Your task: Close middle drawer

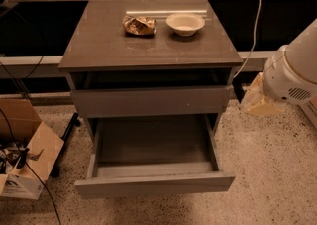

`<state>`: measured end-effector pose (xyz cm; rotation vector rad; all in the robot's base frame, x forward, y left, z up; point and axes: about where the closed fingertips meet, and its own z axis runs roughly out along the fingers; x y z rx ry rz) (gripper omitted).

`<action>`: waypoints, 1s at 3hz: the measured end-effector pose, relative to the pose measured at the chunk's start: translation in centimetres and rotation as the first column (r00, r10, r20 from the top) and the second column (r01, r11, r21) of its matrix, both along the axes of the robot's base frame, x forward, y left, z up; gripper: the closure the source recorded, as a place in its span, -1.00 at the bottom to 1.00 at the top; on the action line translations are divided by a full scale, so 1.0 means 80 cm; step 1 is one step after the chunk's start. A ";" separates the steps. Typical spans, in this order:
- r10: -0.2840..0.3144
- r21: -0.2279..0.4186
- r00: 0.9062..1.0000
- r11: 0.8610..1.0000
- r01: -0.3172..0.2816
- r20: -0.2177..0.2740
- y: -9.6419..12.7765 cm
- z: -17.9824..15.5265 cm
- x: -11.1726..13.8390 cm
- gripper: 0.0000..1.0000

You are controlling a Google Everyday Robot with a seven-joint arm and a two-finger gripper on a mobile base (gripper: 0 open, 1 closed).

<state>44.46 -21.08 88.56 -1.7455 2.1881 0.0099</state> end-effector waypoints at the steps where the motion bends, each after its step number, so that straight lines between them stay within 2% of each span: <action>1: -0.006 -0.019 1.000 1.000 0.005 -0.016 0.004 -0.013 0.000 1.00; 2: -0.026 -0.012 0.998 1.000 0.025 -0.059 0.016 -0.085 -0.009 1.00; 3: -0.018 -0.025 0.995 1.000 0.015 -0.102 0.020 -0.151 -0.016 1.00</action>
Offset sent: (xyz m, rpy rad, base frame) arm -0.0129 0.0216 -0.1282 0.0077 0.1054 -0.0538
